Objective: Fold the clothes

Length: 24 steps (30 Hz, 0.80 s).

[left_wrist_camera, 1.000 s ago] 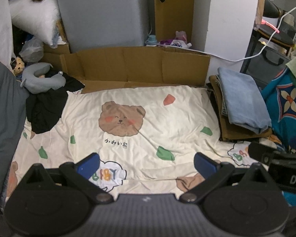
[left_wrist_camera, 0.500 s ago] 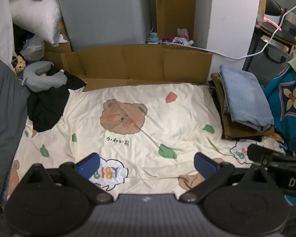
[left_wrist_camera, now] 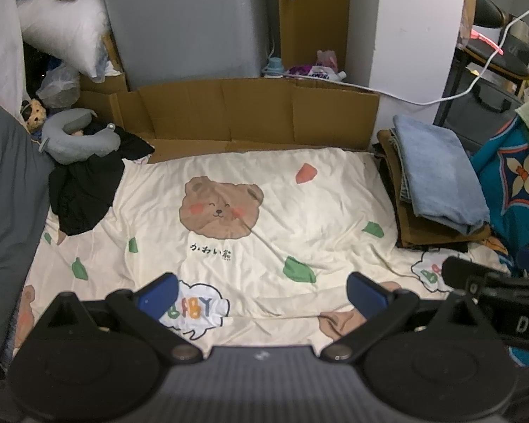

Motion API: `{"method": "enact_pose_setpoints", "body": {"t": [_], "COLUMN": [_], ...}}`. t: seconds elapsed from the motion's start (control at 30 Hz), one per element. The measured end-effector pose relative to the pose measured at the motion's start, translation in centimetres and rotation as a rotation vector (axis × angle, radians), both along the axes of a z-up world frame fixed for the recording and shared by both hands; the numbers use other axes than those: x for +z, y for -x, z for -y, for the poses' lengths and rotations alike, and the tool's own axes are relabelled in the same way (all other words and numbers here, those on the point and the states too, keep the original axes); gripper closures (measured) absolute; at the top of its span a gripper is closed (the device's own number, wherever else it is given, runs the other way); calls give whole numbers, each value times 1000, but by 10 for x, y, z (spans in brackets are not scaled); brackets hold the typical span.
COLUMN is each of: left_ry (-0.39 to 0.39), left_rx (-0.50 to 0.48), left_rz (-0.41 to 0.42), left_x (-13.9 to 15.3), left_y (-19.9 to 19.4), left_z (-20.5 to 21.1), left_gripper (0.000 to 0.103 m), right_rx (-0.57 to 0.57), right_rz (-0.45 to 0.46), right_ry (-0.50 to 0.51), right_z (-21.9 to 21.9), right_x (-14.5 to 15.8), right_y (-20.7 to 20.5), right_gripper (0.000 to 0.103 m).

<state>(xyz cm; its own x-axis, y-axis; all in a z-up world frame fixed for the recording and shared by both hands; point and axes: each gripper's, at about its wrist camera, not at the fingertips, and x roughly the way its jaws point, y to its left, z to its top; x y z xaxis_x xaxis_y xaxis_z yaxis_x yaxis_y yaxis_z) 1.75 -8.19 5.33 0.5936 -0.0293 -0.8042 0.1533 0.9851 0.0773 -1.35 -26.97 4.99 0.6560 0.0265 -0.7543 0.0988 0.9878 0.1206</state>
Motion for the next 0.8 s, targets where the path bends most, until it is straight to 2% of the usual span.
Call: {"method": "enact_pose_setpoints", "body": {"t": [0.8], "left_ry": [-13], "left_rx": [-3], "left_rz": [-4], "left_x": [-3], "left_y": [0], "left_z": [3], "left_gripper": [1], "right_rx": [3], "right_rz": [-9], "right_ry": [-4], "right_z": [0], "right_x": [0], "right_y": [0], "right_gripper": [1]}}
